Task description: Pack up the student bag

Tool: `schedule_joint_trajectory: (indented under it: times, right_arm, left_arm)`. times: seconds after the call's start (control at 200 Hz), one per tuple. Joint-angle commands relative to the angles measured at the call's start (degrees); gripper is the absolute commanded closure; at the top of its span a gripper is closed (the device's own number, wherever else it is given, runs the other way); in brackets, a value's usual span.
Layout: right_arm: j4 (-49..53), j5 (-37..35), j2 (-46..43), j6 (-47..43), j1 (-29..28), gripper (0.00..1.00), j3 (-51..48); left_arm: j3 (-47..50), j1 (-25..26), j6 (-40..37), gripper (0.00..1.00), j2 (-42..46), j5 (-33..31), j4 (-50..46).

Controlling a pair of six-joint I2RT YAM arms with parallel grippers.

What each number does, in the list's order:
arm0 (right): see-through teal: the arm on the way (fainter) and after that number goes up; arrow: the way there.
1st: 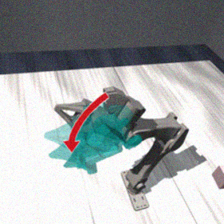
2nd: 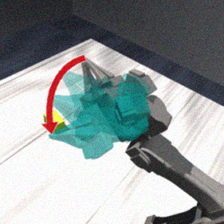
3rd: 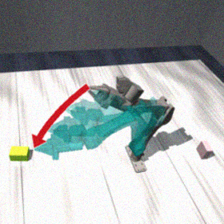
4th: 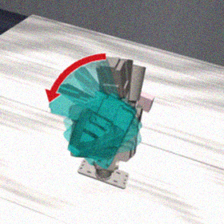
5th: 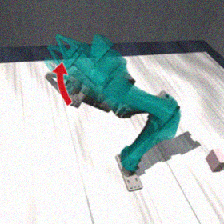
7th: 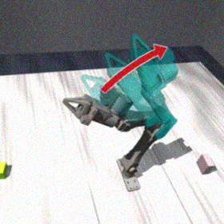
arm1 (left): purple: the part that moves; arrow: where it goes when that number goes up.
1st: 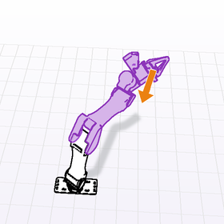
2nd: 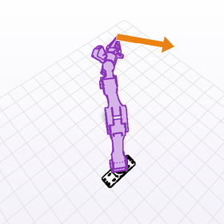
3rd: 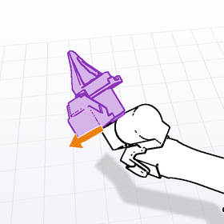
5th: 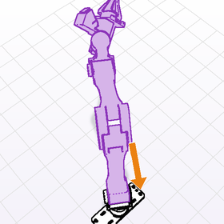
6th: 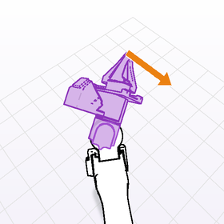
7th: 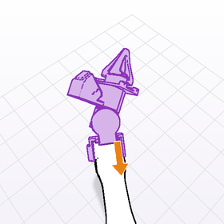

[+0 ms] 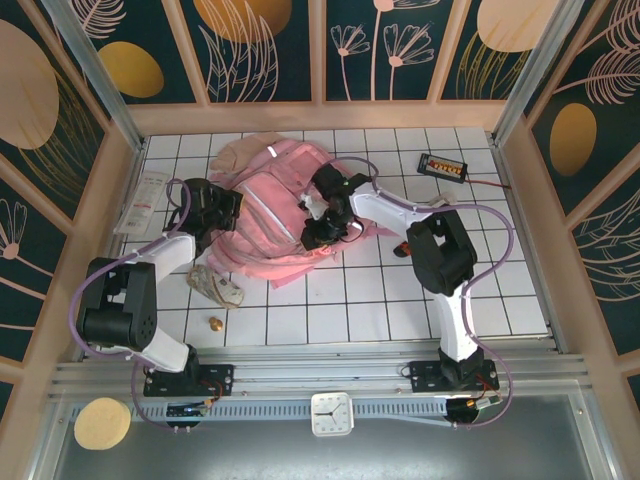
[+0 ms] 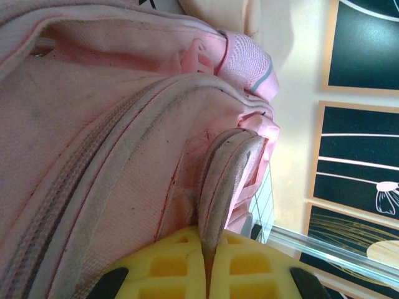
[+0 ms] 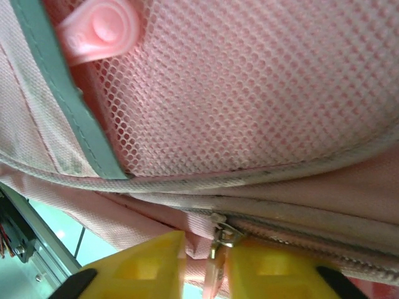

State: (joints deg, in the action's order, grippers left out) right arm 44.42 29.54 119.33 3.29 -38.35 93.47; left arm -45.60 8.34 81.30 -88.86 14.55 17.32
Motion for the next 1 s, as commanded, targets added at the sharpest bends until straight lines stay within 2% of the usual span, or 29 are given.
schedule_joint_trajectory:
  times: [0.0, 0.25, 0.716, 0.806, 0.896, 0.996]
  right_arm:
    - [-2.16, 1.32, -1.87, -0.99, 0.74, 0.71, -1.8]
    - [-4.68, 2.98, -5.44, -0.12, 3.96, 0.72, -7.3]
    - [-7.36, 2.31, -9.72, 0.4, 3.63, 0.72, -15.22]
    - [-7.76, 1.57, -9.56, 0.74, 3.83, 0.81, -14.96]
    - [-8.1, 1.25, -9.64, 0.84, 3.81, 1.0, -14.31]
    - [-6.41, -0.27, -10.08, -0.22, 2.67, 1.0, -13.04]
  left_arm:
    - [-0.44, 1.47, 1.77, 1.0, 1.13, 3.21, 3.1]
    - [-1.07, 1.48, 0.79, 1.0, 0.27, 4.39, 2.68]
    - [-2.6, 1.45, -0.35, 1.0, -0.35, 4.39, 1.35]
    - [-3.04, 1.44, -0.68, 1.0, -0.26, 4.39, 0.88]
    - [-3.13, 1.47, -0.79, 1.0, -0.11, 4.31, 0.57]
    - [-2.41, 1.5, -0.37, 1.0, 0.6, 3.56, 0.87]
